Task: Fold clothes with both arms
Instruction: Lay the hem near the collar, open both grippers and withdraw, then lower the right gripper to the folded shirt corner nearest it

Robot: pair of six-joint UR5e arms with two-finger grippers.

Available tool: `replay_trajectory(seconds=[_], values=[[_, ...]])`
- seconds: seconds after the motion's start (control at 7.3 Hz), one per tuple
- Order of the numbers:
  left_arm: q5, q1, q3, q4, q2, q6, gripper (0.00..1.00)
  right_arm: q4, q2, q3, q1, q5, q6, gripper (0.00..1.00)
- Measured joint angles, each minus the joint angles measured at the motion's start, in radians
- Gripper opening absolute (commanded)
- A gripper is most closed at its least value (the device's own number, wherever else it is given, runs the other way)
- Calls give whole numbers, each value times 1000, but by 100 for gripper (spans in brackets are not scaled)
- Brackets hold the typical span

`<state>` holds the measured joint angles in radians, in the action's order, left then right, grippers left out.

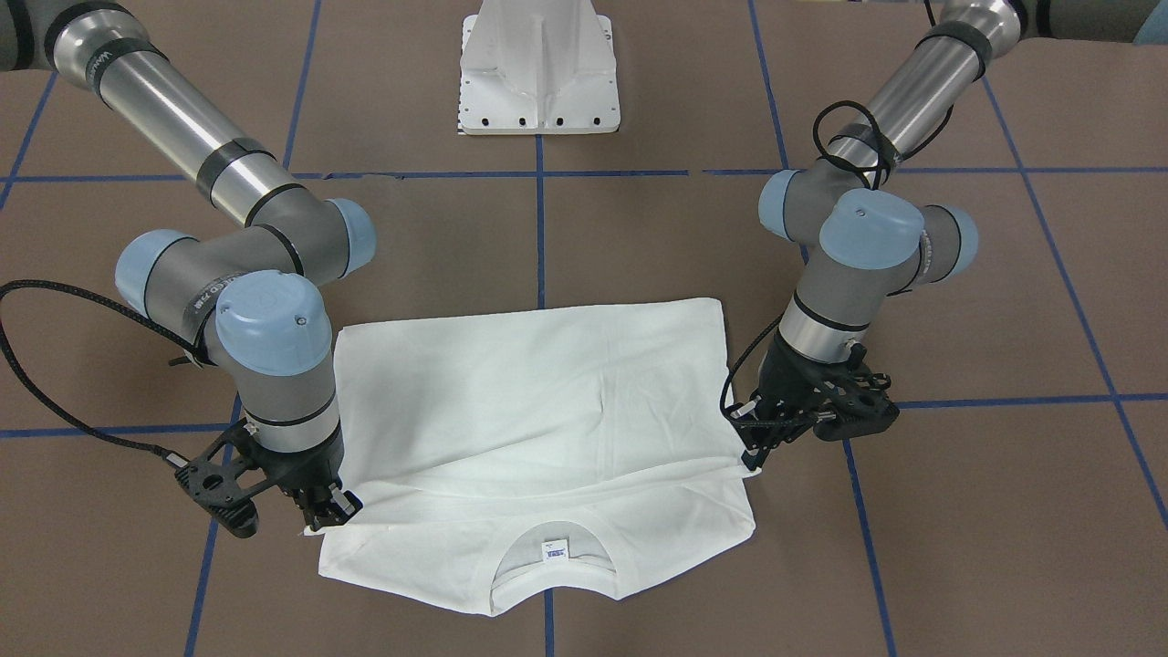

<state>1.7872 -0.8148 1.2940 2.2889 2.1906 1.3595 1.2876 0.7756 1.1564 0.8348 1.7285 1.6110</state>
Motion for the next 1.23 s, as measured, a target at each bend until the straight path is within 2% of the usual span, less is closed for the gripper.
replay_trajectory(seconds=[0.14,0.41,0.69,0.82,1.23], values=[[0,0,-5,1,3,0,30,0,-4,-7,-1,0,0,59],[0,-6,-7,5,4,-6,36,-1,-10,-11,3,2,2,61],[2,-24,-5,21,-3,-51,41,-2,-3,13,31,57,7,70],[4,-30,-2,26,-8,-63,42,-3,33,67,31,89,20,74],[8,-32,14,25,-23,-69,43,-1,276,380,-65,109,160,84]])
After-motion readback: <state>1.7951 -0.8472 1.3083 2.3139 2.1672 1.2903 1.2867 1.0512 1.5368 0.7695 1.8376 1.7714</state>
